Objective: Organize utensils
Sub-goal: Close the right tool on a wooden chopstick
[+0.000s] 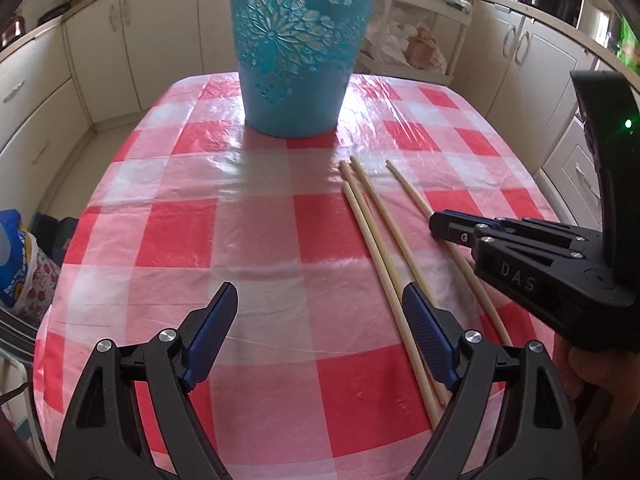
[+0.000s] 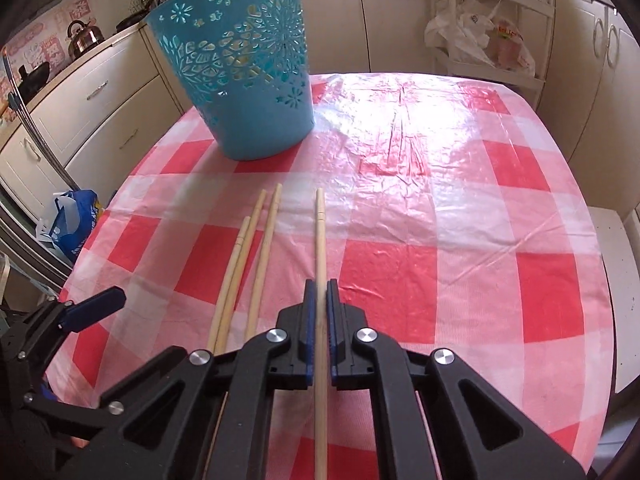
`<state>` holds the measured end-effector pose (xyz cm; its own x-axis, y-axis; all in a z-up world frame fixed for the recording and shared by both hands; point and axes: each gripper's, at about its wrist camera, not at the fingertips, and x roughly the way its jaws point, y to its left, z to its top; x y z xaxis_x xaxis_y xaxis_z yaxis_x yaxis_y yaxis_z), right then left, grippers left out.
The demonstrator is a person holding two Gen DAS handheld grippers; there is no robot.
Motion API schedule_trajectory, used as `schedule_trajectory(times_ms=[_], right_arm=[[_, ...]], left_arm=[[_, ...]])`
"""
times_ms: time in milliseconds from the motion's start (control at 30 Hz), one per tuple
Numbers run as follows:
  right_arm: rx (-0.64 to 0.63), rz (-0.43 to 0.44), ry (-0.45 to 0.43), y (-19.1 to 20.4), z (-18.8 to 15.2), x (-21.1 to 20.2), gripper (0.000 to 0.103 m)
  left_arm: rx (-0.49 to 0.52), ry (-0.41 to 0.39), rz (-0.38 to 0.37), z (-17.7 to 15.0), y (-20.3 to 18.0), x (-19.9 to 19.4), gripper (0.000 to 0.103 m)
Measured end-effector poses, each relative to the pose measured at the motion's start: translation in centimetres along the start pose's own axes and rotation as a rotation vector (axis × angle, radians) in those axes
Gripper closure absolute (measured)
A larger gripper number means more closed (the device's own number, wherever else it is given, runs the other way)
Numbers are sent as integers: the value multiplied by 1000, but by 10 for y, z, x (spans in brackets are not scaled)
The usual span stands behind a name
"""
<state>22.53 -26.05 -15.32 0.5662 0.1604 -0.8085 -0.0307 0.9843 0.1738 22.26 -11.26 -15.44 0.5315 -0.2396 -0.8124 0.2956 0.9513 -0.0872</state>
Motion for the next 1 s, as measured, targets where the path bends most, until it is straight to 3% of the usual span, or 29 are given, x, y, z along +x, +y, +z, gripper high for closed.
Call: schedule_trajectory(times_ms=[567, 700, 867, 1000], right_arm=[[29, 41, -2, -4, -8, -6, 97], [32, 42, -5, -4, -9, -6, 97], [37, 47, -10, -5, -10, -6, 97], [42, 51, -10, -6, -10, -7, 97]], left_arm=[[81, 42, 99, 2, -3, 11, 22], [41, 41, 80, 3, 3, 9, 22], [-13, 38, 2, 2, 3, 1, 22], [25, 47, 43, -2, -6, 6, 22]])
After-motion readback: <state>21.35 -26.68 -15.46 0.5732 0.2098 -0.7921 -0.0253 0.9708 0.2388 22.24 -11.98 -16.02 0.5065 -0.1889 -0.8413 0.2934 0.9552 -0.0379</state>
